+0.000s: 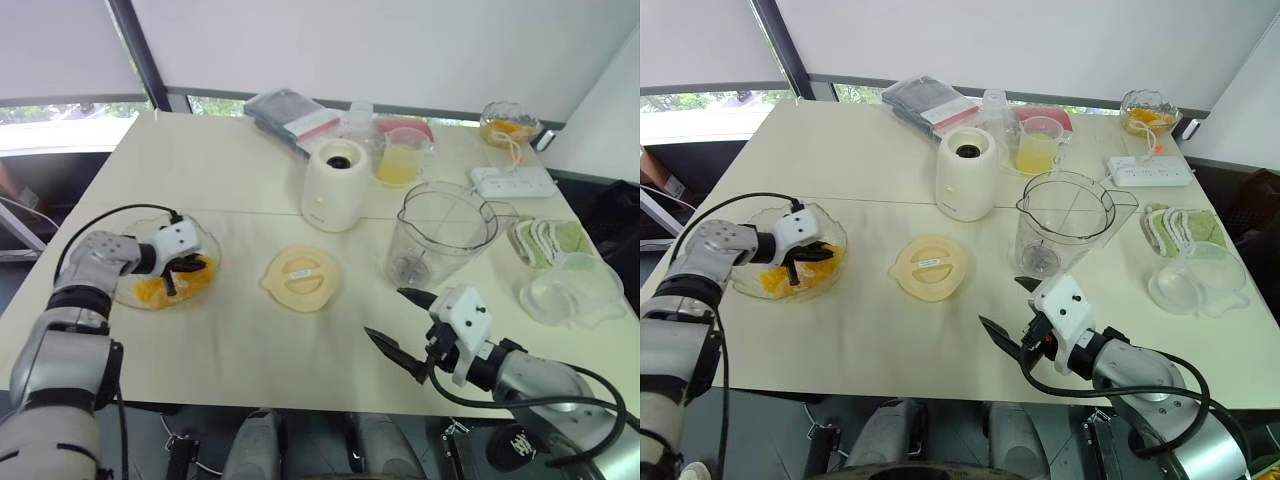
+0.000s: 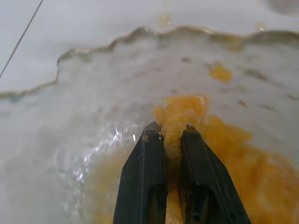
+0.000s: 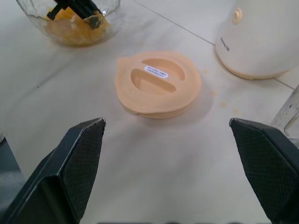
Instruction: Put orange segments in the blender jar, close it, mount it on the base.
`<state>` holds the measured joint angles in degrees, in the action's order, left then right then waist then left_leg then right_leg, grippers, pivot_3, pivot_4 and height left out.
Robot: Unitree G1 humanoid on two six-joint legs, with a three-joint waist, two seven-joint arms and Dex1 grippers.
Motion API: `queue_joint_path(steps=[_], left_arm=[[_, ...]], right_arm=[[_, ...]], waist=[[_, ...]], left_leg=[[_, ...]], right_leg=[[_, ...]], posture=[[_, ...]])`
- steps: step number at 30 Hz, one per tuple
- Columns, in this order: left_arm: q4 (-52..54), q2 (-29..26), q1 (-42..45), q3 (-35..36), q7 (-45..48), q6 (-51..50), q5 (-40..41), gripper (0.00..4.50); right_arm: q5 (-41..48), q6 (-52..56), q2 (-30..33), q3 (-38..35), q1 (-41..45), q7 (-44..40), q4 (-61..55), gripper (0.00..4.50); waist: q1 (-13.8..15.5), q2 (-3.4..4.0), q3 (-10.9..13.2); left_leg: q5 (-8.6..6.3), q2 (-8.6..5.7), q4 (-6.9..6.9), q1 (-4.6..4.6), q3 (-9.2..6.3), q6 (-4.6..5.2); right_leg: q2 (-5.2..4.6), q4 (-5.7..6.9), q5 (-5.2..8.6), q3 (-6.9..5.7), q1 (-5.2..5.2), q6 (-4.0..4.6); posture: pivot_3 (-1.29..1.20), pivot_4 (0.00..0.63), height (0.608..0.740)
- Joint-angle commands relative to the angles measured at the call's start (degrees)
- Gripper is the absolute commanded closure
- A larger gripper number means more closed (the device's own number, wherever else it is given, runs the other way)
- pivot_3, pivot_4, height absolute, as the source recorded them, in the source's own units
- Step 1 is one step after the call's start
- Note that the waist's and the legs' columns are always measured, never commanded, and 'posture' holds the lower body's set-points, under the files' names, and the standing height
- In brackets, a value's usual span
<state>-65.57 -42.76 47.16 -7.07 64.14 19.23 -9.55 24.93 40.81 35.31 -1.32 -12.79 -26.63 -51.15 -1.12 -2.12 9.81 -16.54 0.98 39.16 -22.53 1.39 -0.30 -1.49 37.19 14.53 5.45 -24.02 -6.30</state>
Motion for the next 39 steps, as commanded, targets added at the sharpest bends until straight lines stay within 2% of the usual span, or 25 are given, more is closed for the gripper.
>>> queue_joint_path(steps=[1,7,14,29,33,39], left_arm=[[6.18,-2.28,-2.31,5.15,2.29,-2.2,6.13,4.12],[19.91,-2.92,-11.08,11.64,2.98,-13.2,14.63,4.12],[35.51,-1.76,-18.41,15.94,-1.54,-24.97,20.95,4.12],[56.67,-1.68,-27.46,21.9,-9.47,-38.38,29.16,4.12],[59.87,-1.34,-27.29,21.89,-11.32,-40.86,30.42,4.12],[61.69,-0.62,-19.16,18.91,-12.47,-44.98,31.94,4.12]], right_arm=[[-0.06,-1.38,0.79,-1.51,0.39,-0.95,0.06,0.0],[-0.12,-2.24,1.6,-1.18,2.25,-3.2,2.5,0.0],[-0.08,-3.47,3.57,-0.98,4.64,-6.57,5.75,0.0],[-0.59,-4.59,4.58,-0.06,8.55,-10.06,9.89,0.0],[-0.73,-4.86,4.6,0.11,9.3,-10.63,10.67,0.0],[-1.58,-5.52,4.2,0.54,9.24,-10.98,11.61,0.0]], waist=[[0.05,0.0,0.0],[0.04,0.0,0.0],[0.2,0.0,0.0],[-0.06,0.03,0.02],[0.28,0.02,0.02],[0.36,0.0,0.04]], left_leg=[[0.0,0.0,0.0,0.0,-0.01,0.0],[0.0,-0.01,0.0,0.0,-0.06,0.0],[0.0,0.0,0.0,0.0,-0.12,0.0],[0.0,0.01,-0.02,0.02,-0.11,-0.01],[0.0,0.0,-0.02,0.02,-0.12,-0.01],[0.0,-0.03,-0.02,0.0,-0.11,-0.01]], right_leg=[[-0.02,-0.01,0.0,0.0,0.0,0.0],[-0.11,-0.04,0.01,0.04,0.01,0.03],[-0.12,-0.04,0.02,0.03,0.01,0.04],[-0.13,-0.04,0.11,0.04,0.0,0.2],[-0.16,-0.05,0.12,0.04,0.0,0.21],[-0.15,-0.09,0.12,0.03,0.02,0.21]], posture=[[0.0,0.15,0.74],[0.0,0.15,0.74],[0.0,0.15,0.74],[0.0,0.15,0.74],[0.0,0.15,0.74],[0.0,0.15,0.74]])
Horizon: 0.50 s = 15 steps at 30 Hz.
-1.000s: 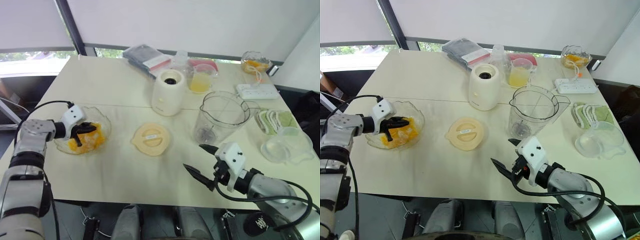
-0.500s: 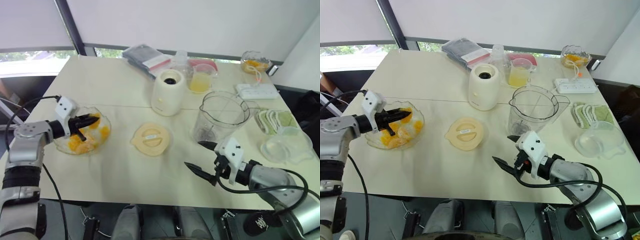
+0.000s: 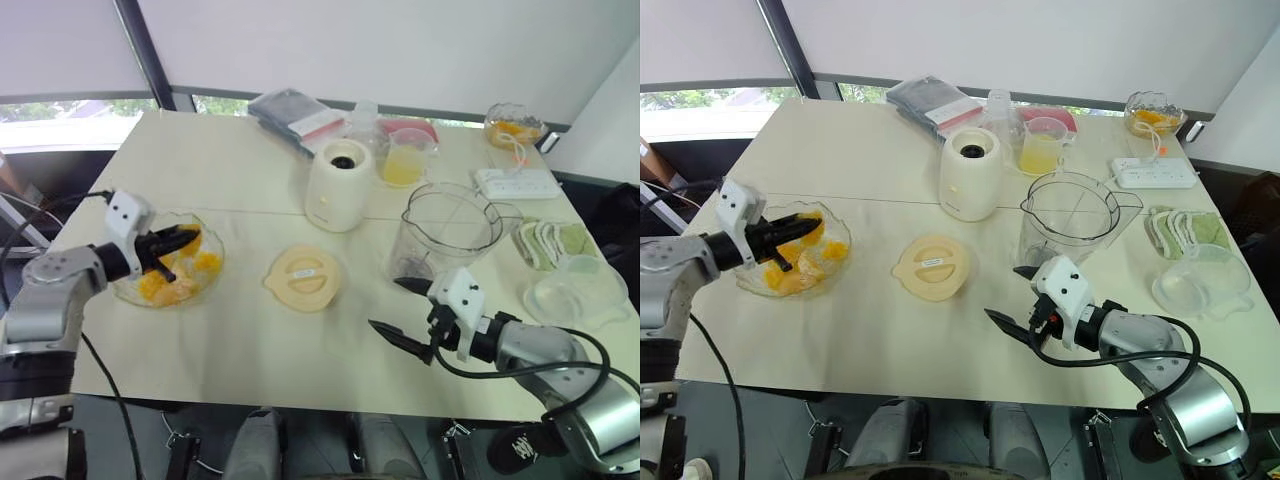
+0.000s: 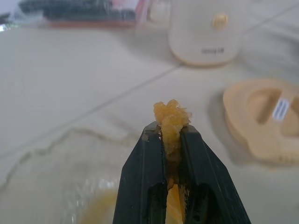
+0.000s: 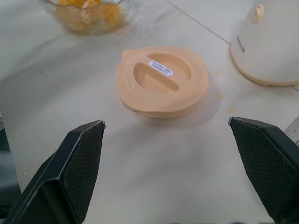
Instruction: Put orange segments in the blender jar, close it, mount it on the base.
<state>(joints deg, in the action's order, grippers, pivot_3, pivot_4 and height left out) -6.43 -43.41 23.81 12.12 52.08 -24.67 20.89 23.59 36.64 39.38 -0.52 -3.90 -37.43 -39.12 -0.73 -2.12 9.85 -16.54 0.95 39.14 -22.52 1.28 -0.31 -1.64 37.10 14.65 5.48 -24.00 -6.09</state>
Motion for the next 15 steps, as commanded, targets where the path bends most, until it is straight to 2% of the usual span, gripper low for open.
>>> queue_joint_path(steps=[1,10,15], left_arm=[[2.14,0.29,5.77,-0.69,-0.27,-1.48,1.62,4.12],[-8.14,3.89,23.2,-6.08,4.45,-0.5,1.08,4.12],[-16.09,8.71,34.51,-11.47,10.34,2.22,-0.43,4.12]], right_arm=[[-0.39,-1.52,0.02,-0.26,0.11,-0.11,-0.31,0.0],[-1.44,-2.45,-1.0,-0.31,-2.64,1.04,0.05,0.0],[-2.94,-3.72,-1.06,0.35,-4.7,1.41,0.6,0.0]], waist=[[-0.13,0.0,0.0],[-0.26,0.0,0.01],[0.0,-0.01,0.01]], left_leg=[[0.0,-0.01,0.0,0.0,0.01,0.0],[0.0,-0.1,-0.01,-0.01,0.06,0.0],[0.0,-0.21,0.0,-0.04,0.13,0.0]], right_leg=[[0.01,0.0,0.0,0.0,0.0,0.0],[0.21,-0.01,-0.01,0.0,-0.01,-0.02],[0.19,-0.05,-0.01,0.0,0.02,-0.03]], posture=[[0.0,0.15,0.74],[0.0,0.15,0.74],[0.0,0.15,0.74]])
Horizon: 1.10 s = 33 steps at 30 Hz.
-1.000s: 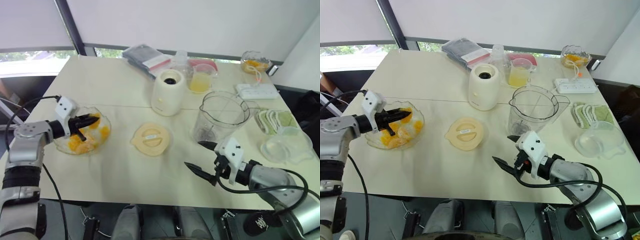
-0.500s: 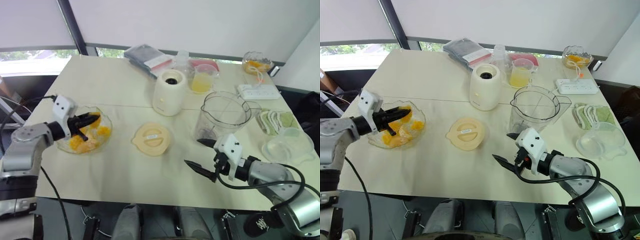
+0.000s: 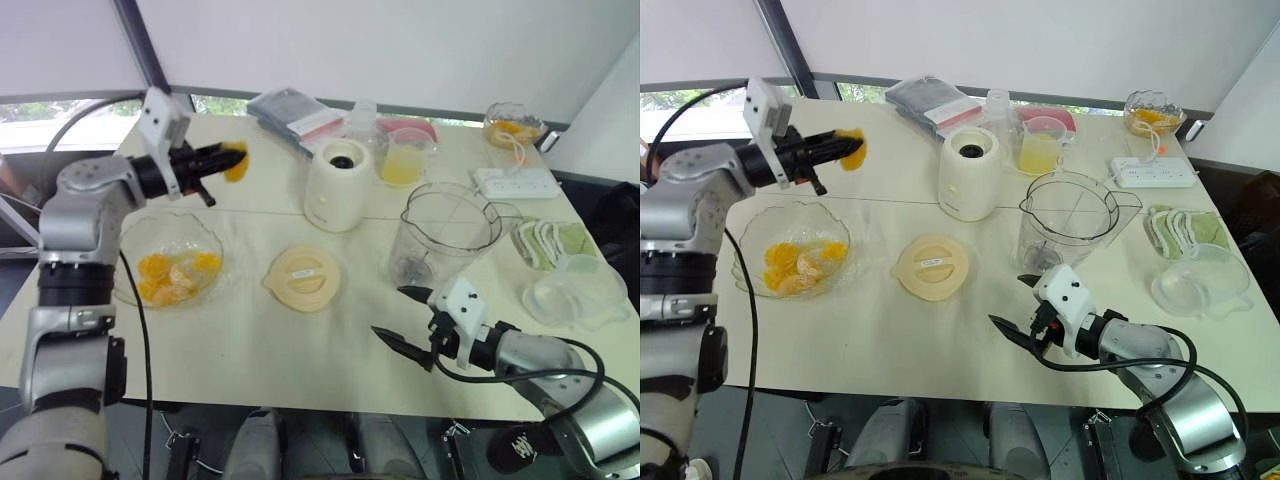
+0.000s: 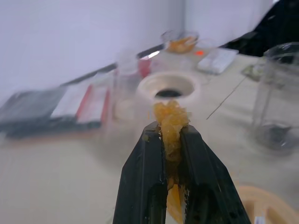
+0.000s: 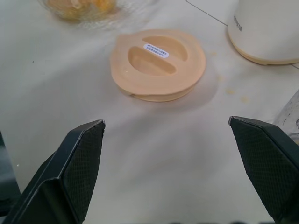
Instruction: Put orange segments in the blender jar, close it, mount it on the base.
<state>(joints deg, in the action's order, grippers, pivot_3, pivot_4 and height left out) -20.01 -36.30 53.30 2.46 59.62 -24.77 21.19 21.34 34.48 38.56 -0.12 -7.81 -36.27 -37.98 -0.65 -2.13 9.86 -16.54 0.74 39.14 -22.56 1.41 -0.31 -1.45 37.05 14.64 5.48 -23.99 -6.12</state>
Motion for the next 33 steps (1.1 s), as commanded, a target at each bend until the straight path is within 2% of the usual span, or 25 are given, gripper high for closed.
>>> queue_joint_path(steps=[1,7,10,20,26,33], left_arm=[[-4.61,3.25,7.75,-2.82,4.02,3.01,-0.98,4.12],[-15.8,12.21,18.03,-5.44,7.79,8.95,-3.11,4.12],[-22.46,19.96,23.36,-7.12,9.47,14.76,-4.42,4.12],[-38.43,36.46,32.24,-8.37,12.77,28.64,-8.64,4.12],[-45.53,42.22,34.09,-9.07,12.36,32.99,-12.71,4.12],[-49.57,44.98,31.15,-12.02,10.49,38.07,-19.52,4.12]], right_arm=[[-0.99,-1.86,-0.35,-0.23,-1.47,0.46,-0.44,0.0],[-2.6,-3.39,-1.31,-0.47,-4.59,1.78,-0.09,0.0],[-3.53,-4.0,-2.42,-0.71,-7.48,3.28,-0.66,0.0],[-5.71,-5.18,-5.17,-2.77,-15.63,7.91,-4.0,0.0],[-7.12,-5.48,-7.09,-2.32,-19.49,10.56,-6.42,0.0],[-8.51,-5.93,-8.71,-1.44,-22.17,12.37,-7.86,0.0]], waist=[[-0.02,-0.01,0.0],[-0.23,-0.02,0.03],[-0.12,-0.03,0.04],[-0.08,-0.04,0.04],[-0.22,-0.03,0.04],[-0.15,-0.02,0.04]], left_leg=[[0.0,-0.01,0.0,-0.01,0.01,0.0],[0.0,-0.08,0.0,-0.1,0.01,0.0],[-0.01,-0.08,-0.01,-0.11,-0.02,0.01],[-0.01,-0.1,0.0,-0.37,-0.06,0.02],[-0.01,-0.1,0.01,-0.51,-0.07,0.03],[-0.02,-0.09,0.01,-0.53,-0.09,0.03]], right_leg=[[0.0,-0.03,0.0,0.01,0.0,0.0],[0.01,-0.09,-0.06,0.02,-0.04,-0.16],[0.04,-0.07,-0.06,0.02,-0.06,-0.17],[0.1,-0.15,-0.02,0.08,-0.26,-0.19],[0.13,-0.15,0.06,0.12,-0.43,-0.06],[0.15,-0.17,0.06,0.13,-0.44,-0.05]], posture=[[0.0,0.15,0.74],[0.0,0.15,0.74],[0.0,0.15,0.74],[0.0,0.15,0.74],[0.0,0.15,0.74],[0.0,0.15,0.74]])
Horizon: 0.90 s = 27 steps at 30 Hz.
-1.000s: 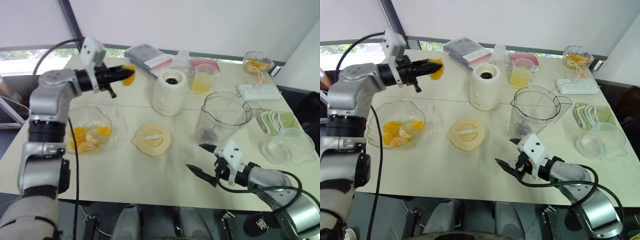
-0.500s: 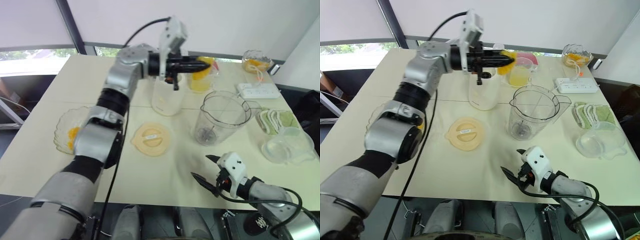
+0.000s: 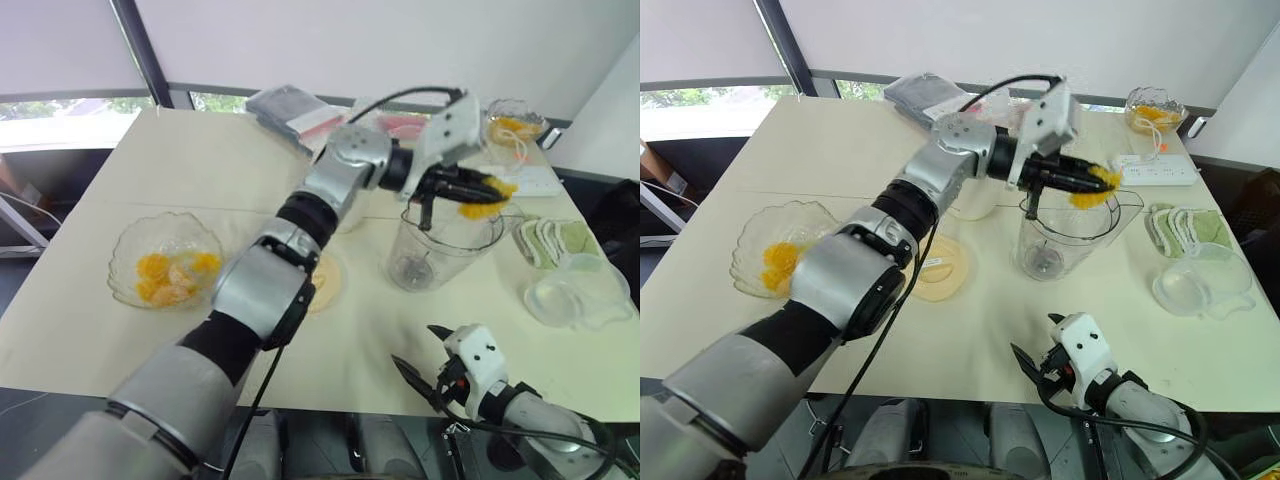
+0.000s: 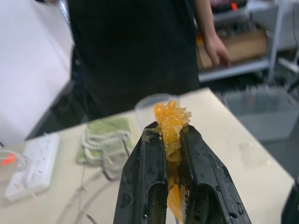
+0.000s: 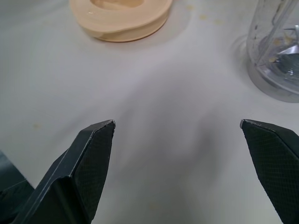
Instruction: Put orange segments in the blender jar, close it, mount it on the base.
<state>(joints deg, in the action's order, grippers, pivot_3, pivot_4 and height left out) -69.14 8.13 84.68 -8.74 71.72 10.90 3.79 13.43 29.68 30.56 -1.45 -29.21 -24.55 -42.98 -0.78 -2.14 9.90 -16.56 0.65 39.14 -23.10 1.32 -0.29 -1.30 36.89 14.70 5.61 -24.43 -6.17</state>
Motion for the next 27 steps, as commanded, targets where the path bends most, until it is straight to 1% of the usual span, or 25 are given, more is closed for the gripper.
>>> queue_joint_path(steps=[1,11,12,14,17,20,21,27], left_arm=[[-0.77,0.76,-0.59,-1.02,-1.97,2.89,-2.86,4.12],[-3.49,0.5,-1.62,-0.91,-7.81,3.84,-6.96,4.12],[-3.68,0.46,-1.66,-0.83,-8.51,3.88,-7.28,3.89],[-3.98,0.47,-1.74,-0.62,-9.45,3.78,-7.66,3.26],[-4.16,0.54,-1.88,-0.35,-10.86,3.48,-7.92,1.79],[-4.07,0.61,-2.08,-0.06,-11.18,3.48,-7.86,0.15],[-4.0,0.52,-2.13,-0.02,-11.5,3.69,-7.91,0.03],[-2.72,-1.01,-1.57,2.57,-10.33,3.58,-5.73,0.03]], right_arm=[[-0.7,-1.14,-0.96,0.08,-0.98,0.85,-3.0,0.0],[-1.54,-0.9,-1.6,1.29,-1.11,1.21,-3.16,0.0],[-1.61,-0.79,-1.45,1.4,-0.92,1.09,-3.1,0.0],[-1.69,-0.66,-1.29,1.57,-0.76,0.95,-3.07,0.0],[-1.81,-0.49,-0.96,1.6,-0.48,0.64,-2.81,0.0],[-1.92,-0.79,-0.73,1.28,-0.66,0.14,-2.43,0.0],[-1.86,-0.78,-0.7,1.16,-0.62,0.02,-2.38,0.0],[-1.59,-0.67,-0.92,0.85,-0.56,-0.3,-2.39,0.0]], waist=[[-0.03,0.0,0.0],[0.05,0.01,0.0],[0.05,0.01,0.0],[0.07,0.01,0.0],[0.1,0.02,-0.01],[0.1,0.02,-0.01],[0.1,0.02,-0.01],[0.01,0.02,-0.01]], left_leg=[[0.0,0.01,0.0,0.0,0.0,0.0],[0.0,0.01,0.01,-0.04,-0.01,0.0],[0.0,0.01,0.01,-0.04,-0.01,0.01],[0.0,0.01,0.01,-0.04,-0.02,0.01],[0.0,0.01,0.01,-0.04,-0.02,0.01],[0.0,0.01,0.01,-0.04,-0.01,0.0],[0.0,0.01,0.02,-0.04,-0.01,0.01],[0.0,0.01,0.01,-0.04,-0.02,0.01]], right_leg=[[0.0,0.0,0.0,0.0,0.0,0.0],[0.0,0.0,-0.01,0.0,-0.03,-0.02],[0.0,0.01,-0.01,0.0,-0.03,-0.02],[0.01,0.02,-0.01,-0.01,-0.03,-0.02],[0.0,0.02,-0.01,-0.01,-0.03,-0.02],[0.0,0.02,-0.01,-0.01,-0.03,-0.02],[0.0,0.02,-0.01,-0.01,-0.03,-0.02],[0.02,0.03,-0.09,-0.01,-0.03,-0.15]], posture=[[0.0,0.15,0.74],[0.0,0.15,0.74],[0.0,0.15,0.74],[0.0,0.15,0.74],[0.0,0.15,0.74],[0.0,0.15,0.74],[0.0,0.15,0.74],[0.0,0.15,0.74]])
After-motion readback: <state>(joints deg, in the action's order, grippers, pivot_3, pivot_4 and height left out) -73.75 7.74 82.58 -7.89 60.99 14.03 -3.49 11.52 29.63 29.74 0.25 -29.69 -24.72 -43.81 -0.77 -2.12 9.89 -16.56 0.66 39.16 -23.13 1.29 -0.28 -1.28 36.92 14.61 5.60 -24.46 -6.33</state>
